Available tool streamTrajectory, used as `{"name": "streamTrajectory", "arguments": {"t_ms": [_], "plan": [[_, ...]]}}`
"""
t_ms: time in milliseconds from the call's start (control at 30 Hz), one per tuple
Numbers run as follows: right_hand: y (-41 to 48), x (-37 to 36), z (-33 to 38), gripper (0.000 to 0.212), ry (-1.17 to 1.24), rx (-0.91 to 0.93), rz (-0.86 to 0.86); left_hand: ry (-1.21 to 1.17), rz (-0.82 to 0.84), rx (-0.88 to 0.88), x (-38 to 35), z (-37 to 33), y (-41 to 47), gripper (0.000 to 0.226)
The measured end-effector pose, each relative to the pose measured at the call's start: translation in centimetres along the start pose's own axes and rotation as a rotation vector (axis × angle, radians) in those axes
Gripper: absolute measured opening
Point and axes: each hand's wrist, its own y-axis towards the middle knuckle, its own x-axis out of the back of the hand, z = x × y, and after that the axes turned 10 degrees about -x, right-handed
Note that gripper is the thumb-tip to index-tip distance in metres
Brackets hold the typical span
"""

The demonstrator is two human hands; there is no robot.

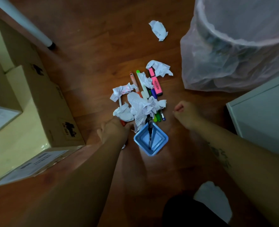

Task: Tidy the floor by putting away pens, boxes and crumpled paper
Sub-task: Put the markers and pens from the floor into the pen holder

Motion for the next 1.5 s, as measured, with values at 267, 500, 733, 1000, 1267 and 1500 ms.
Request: {"name": "streamTrajectory", "arguments": {"t_ms": [267,500,733,1000,1267,1500], "plan": [[1.1,-2.9,1.0,0.012,0.04,0.016,0.063,-0.176,-0.078,0.062,-1.6,0.4,1.7,0.029],[1.0,-4.2,1.6,0.029,-0.093,0.052,-0.004,-0.319,-0.051,0.124,-0.6,3.1,2.0,0.017],[0.6,-1.9,-0.1,0.03,-0.245,-0.008,-0.039,-0.451,-0.148,-0.035,5.2,4.9,-2.3,0.009],[-0.4,2.0,-4.2,0.01,0.18,-0.154,-0.077,-0.499,-0.11,-0.486,11.0,3.8,-8.8,0.016],[-3.3,5.3,-1.6,0.01,0.726,-0.025,-0.169,-0.326,0.006,-0.703,8.8,1.3,-9.9,0.012],[-7.3,7.6,2.7,0.016,0.604,0.308,-0.04,-0.212,0.061,-0.753,6.7,-0.3,-7.6,0.013]]}}
